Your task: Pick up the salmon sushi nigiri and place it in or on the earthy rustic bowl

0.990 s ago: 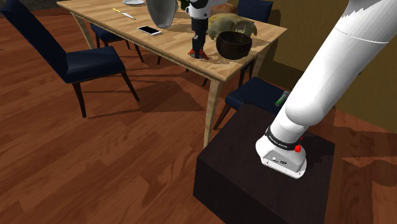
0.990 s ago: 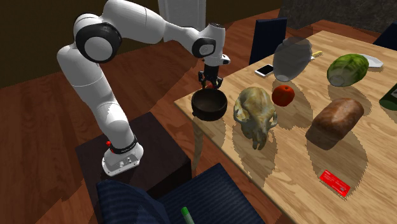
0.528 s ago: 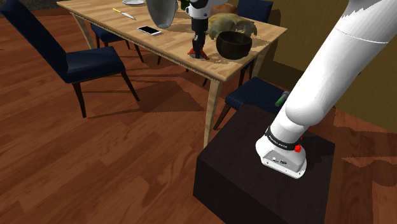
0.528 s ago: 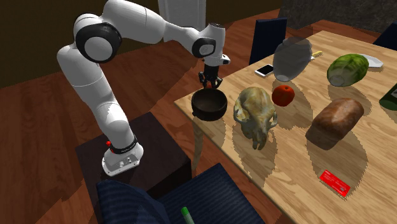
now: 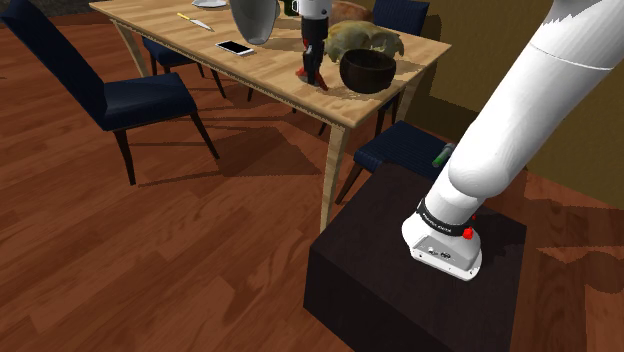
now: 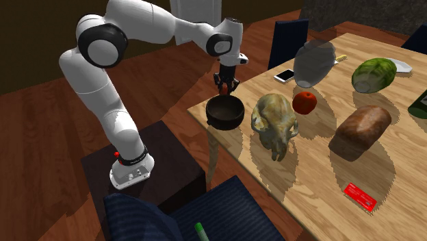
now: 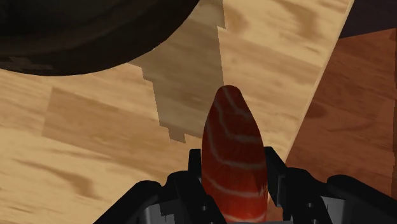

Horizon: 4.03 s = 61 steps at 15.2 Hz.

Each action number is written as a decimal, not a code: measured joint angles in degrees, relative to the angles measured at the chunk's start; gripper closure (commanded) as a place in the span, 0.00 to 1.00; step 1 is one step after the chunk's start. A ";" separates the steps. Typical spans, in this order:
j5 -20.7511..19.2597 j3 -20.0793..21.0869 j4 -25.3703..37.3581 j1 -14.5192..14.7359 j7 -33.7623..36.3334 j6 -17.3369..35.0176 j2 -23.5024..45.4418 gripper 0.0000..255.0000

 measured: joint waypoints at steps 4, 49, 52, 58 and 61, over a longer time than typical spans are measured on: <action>-0.08 0.03 2.40 0.02 0.08 -3.00 -0.60 1.00; -5.59 -9.10 0.22 -7.26 -14.64 -13.66 -14.02 1.00; -5.67 -9.28 -2.12 -7.34 -14.67 -11.24 -13.94 1.00; -5.73 -9.31 -3.22 -7.37 -14.61 -10.23 -14.06 1.00; -5.73 -9.31 -3.23 -7.37 -14.61 -10.22 -14.06 0.00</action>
